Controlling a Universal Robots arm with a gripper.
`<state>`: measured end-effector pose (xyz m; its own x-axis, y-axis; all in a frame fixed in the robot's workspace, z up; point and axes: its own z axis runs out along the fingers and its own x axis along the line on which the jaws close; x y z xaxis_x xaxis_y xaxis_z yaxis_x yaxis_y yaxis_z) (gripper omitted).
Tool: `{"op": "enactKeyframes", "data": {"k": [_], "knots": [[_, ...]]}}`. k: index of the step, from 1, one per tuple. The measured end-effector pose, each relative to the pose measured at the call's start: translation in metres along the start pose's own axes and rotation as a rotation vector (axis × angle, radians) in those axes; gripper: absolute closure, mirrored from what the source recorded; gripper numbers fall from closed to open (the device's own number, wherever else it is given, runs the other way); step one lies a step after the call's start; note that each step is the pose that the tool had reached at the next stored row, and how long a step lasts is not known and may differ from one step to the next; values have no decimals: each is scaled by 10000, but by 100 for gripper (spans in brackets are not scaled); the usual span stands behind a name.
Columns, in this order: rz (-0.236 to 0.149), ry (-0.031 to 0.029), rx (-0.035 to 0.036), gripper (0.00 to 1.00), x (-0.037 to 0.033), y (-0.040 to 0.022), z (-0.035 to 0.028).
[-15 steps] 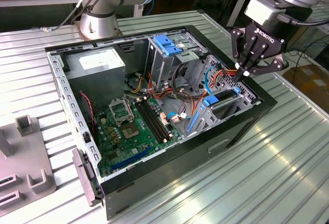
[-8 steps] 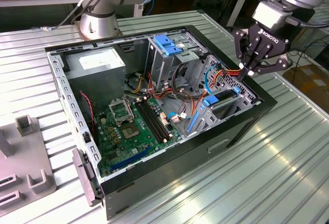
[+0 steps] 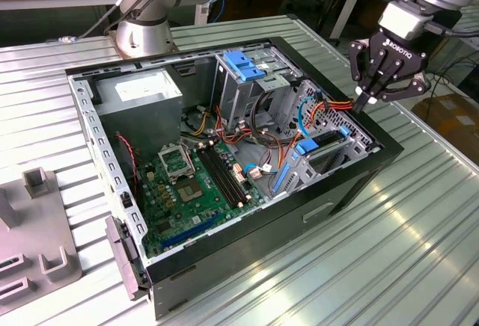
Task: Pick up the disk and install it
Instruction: 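Insert the first disk wire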
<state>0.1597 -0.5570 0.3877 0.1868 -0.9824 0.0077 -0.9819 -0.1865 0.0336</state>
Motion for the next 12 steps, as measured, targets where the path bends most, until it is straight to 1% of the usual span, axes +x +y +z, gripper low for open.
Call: {"op": "enactKeyframes", "data": {"k": [2,4,5,9,10,12], "knots": [[-375,13,3,90,-1,-1,0],[-1045,36,8,90,-1,-2,5],[-1187,41,9,90,-4,-9,8],[-1418,59,16,89,-21,-36,15],[-1472,65,18,83,-31,-51,17],[-1534,71,21,83,-44,-72,21]]}}
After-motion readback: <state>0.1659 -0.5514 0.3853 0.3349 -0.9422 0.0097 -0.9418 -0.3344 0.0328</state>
